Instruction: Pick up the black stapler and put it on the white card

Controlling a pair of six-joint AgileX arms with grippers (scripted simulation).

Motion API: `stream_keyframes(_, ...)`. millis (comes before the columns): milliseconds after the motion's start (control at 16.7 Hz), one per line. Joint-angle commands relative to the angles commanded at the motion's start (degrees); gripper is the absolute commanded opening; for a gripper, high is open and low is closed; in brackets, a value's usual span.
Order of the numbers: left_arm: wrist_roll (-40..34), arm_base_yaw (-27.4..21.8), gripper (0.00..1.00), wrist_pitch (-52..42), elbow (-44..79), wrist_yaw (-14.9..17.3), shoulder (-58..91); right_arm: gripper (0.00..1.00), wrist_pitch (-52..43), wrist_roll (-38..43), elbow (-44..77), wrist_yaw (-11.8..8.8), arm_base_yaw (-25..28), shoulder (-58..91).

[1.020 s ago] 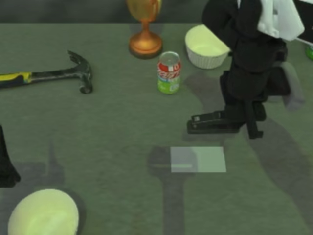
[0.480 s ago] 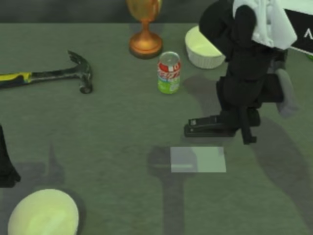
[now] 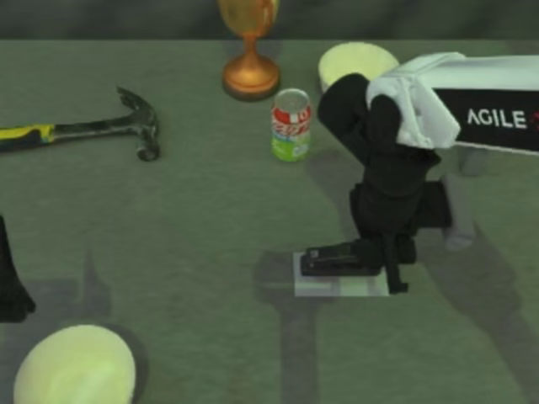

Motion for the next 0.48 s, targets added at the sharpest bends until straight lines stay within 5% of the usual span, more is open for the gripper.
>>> stream_keyframes(180, 0.0, 0.0, 1.0, 0.0, 0.0, 0.0, 0.0, 0.0, 0.0, 0.0, 0.0, 0.0, 0.0, 0.0)
stream_keyframes(480, 0.0, 0.0, 1.0, 0.0, 0.0, 0.0, 0.0, 0.38, 0.0, 0.0, 0.0, 0.0, 0.0, 0.0)
